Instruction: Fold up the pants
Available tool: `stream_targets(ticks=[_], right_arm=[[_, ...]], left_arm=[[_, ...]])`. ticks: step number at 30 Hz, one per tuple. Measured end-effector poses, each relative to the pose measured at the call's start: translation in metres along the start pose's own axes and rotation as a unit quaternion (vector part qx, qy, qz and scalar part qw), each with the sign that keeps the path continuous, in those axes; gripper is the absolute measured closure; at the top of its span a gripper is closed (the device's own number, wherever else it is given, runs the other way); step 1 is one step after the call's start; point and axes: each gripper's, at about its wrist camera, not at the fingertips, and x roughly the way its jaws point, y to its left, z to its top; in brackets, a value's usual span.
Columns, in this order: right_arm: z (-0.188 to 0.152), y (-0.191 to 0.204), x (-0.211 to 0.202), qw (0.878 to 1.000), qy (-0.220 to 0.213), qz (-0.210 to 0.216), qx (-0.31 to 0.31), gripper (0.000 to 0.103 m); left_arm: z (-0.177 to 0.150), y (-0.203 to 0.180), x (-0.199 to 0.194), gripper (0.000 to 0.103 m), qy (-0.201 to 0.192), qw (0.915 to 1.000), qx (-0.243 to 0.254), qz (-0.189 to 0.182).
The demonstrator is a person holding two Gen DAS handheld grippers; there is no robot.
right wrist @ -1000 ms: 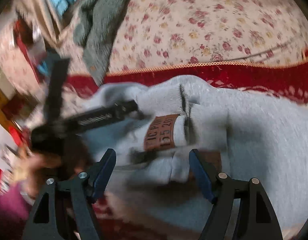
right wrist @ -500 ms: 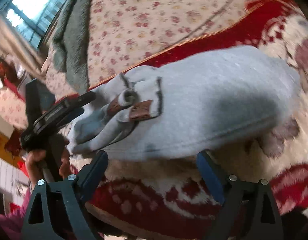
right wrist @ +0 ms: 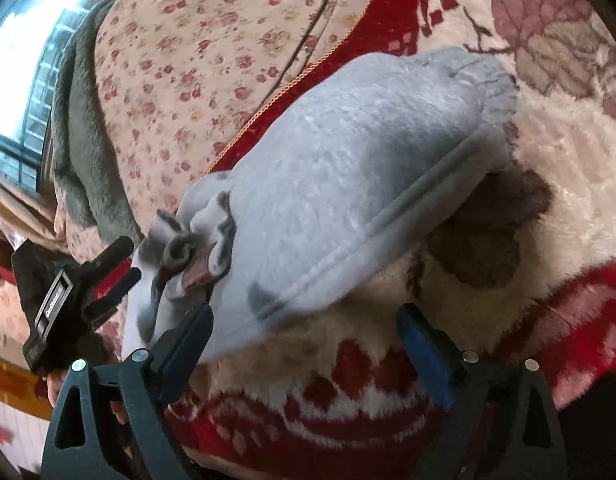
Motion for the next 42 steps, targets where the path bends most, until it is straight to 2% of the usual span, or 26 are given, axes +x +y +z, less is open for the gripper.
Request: stream_targets(ticks=[2, 7, 9, 11, 15, 19, 23, 25, 27, 30, 33, 34, 35, 37, 38, 40, 41, 42], right_arm=[[0.007, -0.005, 0.009, 1.0, -0.008, 0.014, 0.025, 0.007], [0.019, -0.01, 0.014, 0.996, -0.056, 0.056, 0.033, 0.008], [0.02, -0.013, 0.019, 0.997, -0.052, 0.054, 0.031, 0.008], [0.019, -0.016, 0.019, 0.996, -0.051, 0.064, 0.025, 0.008], [0.018, -0.013, 0.02, 0.997, -0.046, 0.061, -0.017, 0.009], [0.02, -0.017, 0.023, 0.996, -0.049, 0.073, -0.014, 0.009], [0.02, -0.022, 0.022, 0.995, -0.05, 0.089, -0.011, 0.009], [0.02, -0.022, 0.022, 0.995, -0.05, 0.091, -0.012, 0.009], [0.019, -0.022, 0.022, 0.994, -0.051, 0.091, -0.016, 0.009], [0.019, -0.02, 0.023, 0.994, -0.053, 0.091, -0.024, 0.009], [0.021, -0.018, 0.023, 0.994, -0.054, 0.091, -0.034, 0.009], [0.022, -0.018, 0.023, 0.994, -0.057, 0.086, -0.038, 0.018], [0.024, -0.019, 0.022, 0.994, -0.066, 0.079, -0.04, 0.041], [0.03, -0.029, 0.027, 0.992, -0.059, 0.109, -0.01, 0.049], [0.03, -0.033, 0.031, 0.99, -0.054, 0.13, 0.01, 0.057], [0.03, -0.031, 0.031, 0.99, -0.058, 0.132, 0.006, 0.061], [0.03, -0.025, 0.028, 0.99, -0.065, 0.126, -0.01, 0.065], [0.03, -0.02, 0.025, 0.99, -0.072, 0.119, -0.024, 0.066]], left_arm=[[0.006, -0.006, 0.007, 0.007, 0.01, 0.9999, 0.006, -0.005], [0.035, -0.024, 0.036, 0.007, 0.038, 0.9985, 0.028, -0.028], [0.049, -0.036, 0.056, 0.007, 0.058, 0.996, 0.053, -0.041], [0.06, -0.048, 0.077, 0.007, 0.086, 0.9906, 0.081, -0.07], [0.079, -0.07, 0.125, 0.007, 0.16, 0.9714, 0.129, -0.12], [0.089, -0.084, 0.16, 0.007, 0.203, 0.9582, 0.15, -0.134], [0.091, -0.102, 0.191, 0.007, 0.247, 0.9401, 0.172, -0.159], [0.089, -0.112, 0.204, 0.007, 0.267, 0.9296, 0.183, -0.176], [0.086, -0.118, 0.216, 0.007, 0.299, 0.915, 0.181, -0.202], [0.079, -0.123, 0.232, 0.007, 0.327, 0.9043, 0.183, -0.205], [0.075, -0.128, 0.243, 0.007, 0.344, 0.8978, 0.171, -0.216], [0.072, -0.13, 0.245, 0.007, 0.345, 0.8976, 0.173, -0.213], [0.068, -0.134, 0.248, 0.008, 0.343, 0.8986, 0.184, -0.202], [0.059, -0.143, 0.249, 0.014, 0.336, 0.8992, 0.219, -0.175], [0.057, -0.148, 0.246, 0.017, 0.33, 0.8999, 0.233, -0.165], [0.062, -0.145, 0.243, 0.039, 0.327, 0.903, 0.224, -0.165], [0.067, -0.141, 0.242, 0.044, 0.328, 0.9058, 0.208, -0.169], [0.072, -0.137, 0.239, 0.052, 0.327, 0.9077, 0.195, -0.176]])
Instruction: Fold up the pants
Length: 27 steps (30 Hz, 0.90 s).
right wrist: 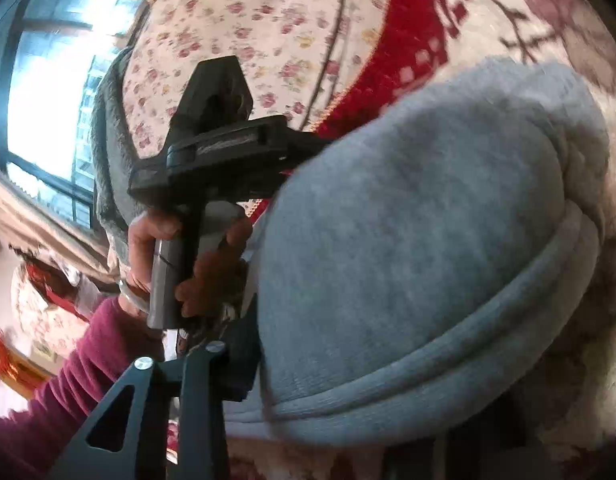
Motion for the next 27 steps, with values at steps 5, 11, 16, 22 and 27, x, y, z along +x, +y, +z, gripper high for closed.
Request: stream_targets(ticks=[5, 11, 16, 22, 27], right_arm=[[0.003, 0.035, -0.005, 0.996, -0.021, -0.032, -0.078, 0.073], [0.01, 0.085, -0.01, 0.983, -0.038, -0.059, -0.172, 0.075], [0.011, 0.143, -0.01, 0.958, -0.046, -0.076, -0.273, 0.075], [-0.015, 0.236, 0.009, 0.89, -0.039, -0.106, -0.442, 0.075], [-0.093, 0.304, 0.056, 0.747, 0.009, -0.16, -0.645, 0.074]], left_arm=[[-0.01, -0.012, -0.022, 0.069, -0.023, 0.9995, 0.018, 0.012], [-0.02, -0.018, -0.061, 0.072, -0.068, 0.9975, 0.014, -0.016], [-0.042, -0.015, -0.128, 0.072, -0.13, 0.9905, 0.007, -0.043], [-0.109, 0.009, -0.227, 0.071, -0.22, 0.9734, -0.011, -0.064], [-0.22, 0.08, -0.305, 0.068, -0.316, 0.9452, -0.079, -0.021]])
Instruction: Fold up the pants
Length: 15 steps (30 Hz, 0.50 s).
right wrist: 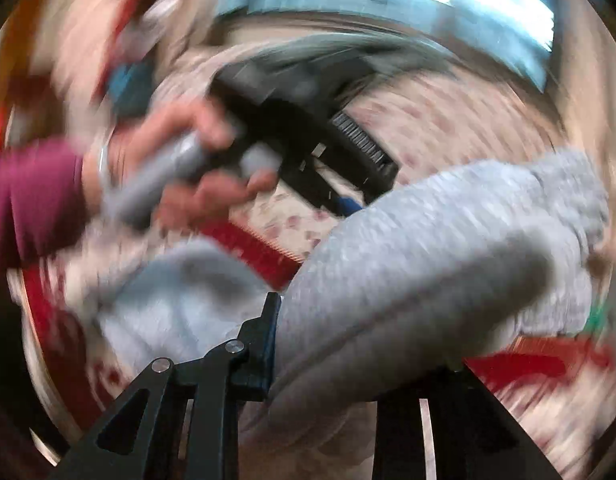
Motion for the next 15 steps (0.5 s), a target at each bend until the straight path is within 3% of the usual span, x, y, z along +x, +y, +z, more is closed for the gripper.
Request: stream_targets(ticks=[3, 6, 7, 9, 12, 15], right_arm=[[0.005, 0.072, 0.035, 0.99, 0.035, 0.0, -0.137, 0.07], [-0.002, 0.126, 0.073, 0.982, 0.04, 0.038, -0.18, 0.048], [-0.004, 0.138, 0.087, 0.984, 0.044, 0.055, -0.166, 0.043], [-0.006, 0.144, 0.097, 0.987, 0.039, 0.053, -0.143, 0.043], [0.0, 0.128, 0.09, 0.994, 0.036, 0.083, -0.067, 0.042], [0.008, 0.101, 0.073, 0.99, 0.042, 0.136, 0.006, 0.042]], left_arm=[[-0.034, 0.065, -0.069, 0.068, -0.034, 0.9937, -0.055, 0.091], [-0.068, 0.101, -0.1, 0.068, -0.027, 0.9796, -0.093, 0.176], [-0.077, 0.106, -0.106, 0.067, -0.023, 0.9769, -0.098, 0.188], [-0.096, 0.11, -0.12, 0.064, -0.026, 0.9749, -0.102, 0.197], [-0.109, 0.104, -0.127, 0.045, -0.041, 0.9745, -0.1, 0.197], [-0.113, 0.086, -0.122, 0.032, -0.061, 0.978, -0.097, 0.175]])
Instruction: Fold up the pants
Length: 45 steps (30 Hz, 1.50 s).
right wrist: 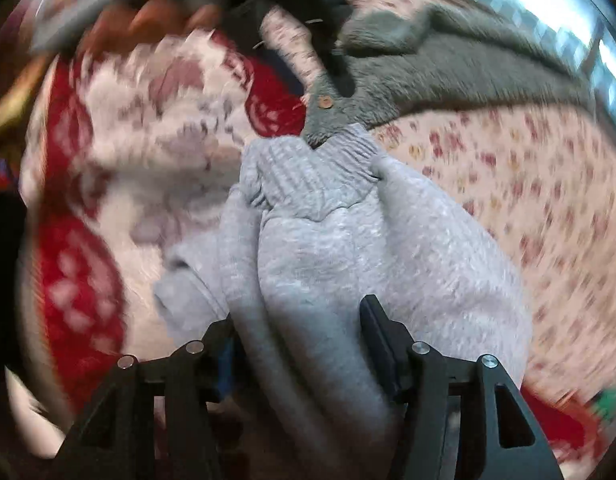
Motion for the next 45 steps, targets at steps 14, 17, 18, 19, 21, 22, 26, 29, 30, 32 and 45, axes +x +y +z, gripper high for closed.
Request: stream_targets(ticks=[14, 17, 18, 19, 21, 22, 26, 29, 30, 32, 45], right_arm=[[-0.033, -0.113, -0.1, 0.953, -0.097, 0.001, 0.286, 0.03], [-0.04, -0.124, -0.075, 0.948, -0.056, -0.063, 0.307, 0.03], [-0.042, -0.126, -0.068, 0.947, -0.049, -0.073, 0.308, 0.03], [-0.043, -0.128, -0.058, 0.946, -0.041, -0.079, 0.31, 0.03], [-0.049, -0.128, -0.037, 0.942, -0.019, -0.067, 0.328, 0.03], [-0.051, -0.127, -0.029, 0.94, -0.017, -0.049, 0.338, 0.029], [-0.055, -0.1, -0.013, 0.944, -0.032, -0.064, 0.321, 0.018], [-0.053, -0.084, 0.004, 0.962, -0.004, -0.088, 0.259, 0.006], [-0.05, -0.082, 0.001, 0.963, -0.005, -0.094, 0.251, 0.006], [-0.051, -0.087, -0.011, 0.957, -0.023, -0.077, 0.278, 0.006], [-0.051, -0.093, -0.083, 0.944, -0.064, -0.067, 0.318, 0.006]], left_arm=[[-0.024, -0.129, 0.033, 0.021, -0.02, 0.9969, 0.057, -0.05], [-0.035, -0.124, 0.056, 0.021, 0.003, 0.9985, 0.055, 0.001], [-0.039, -0.121, 0.061, 0.021, 0.009, 0.9985, 0.052, 0.015], [-0.045, -0.117, 0.067, 0.021, 0.017, 0.9984, 0.046, 0.029], [-0.057, -0.104, 0.075, 0.021, 0.028, 0.9972, 0.038, 0.058], [-0.062, -0.098, 0.077, 0.021, 0.028, 0.9967, 0.037, 0.067], [-0.083, -0.066, 0.085, 0.021, 0.019, 0.9977, 0.006, 0.065], [-0.085, -0.068, 0.082, 0.021, 0.001, 0.9977, 0.009, 0.067], [-0.086, -0.071, 0.08, 0.021, -0.004, 0.9971, 0.008, 0.075], [-0.089, -0.074, 0.075, 0.021, -0.019, 0.9966, 0.002, 0.08], [-0.102, -0.131, 0.024, 0.02, -0.119, 0.9742, 0.041, 0.187]])
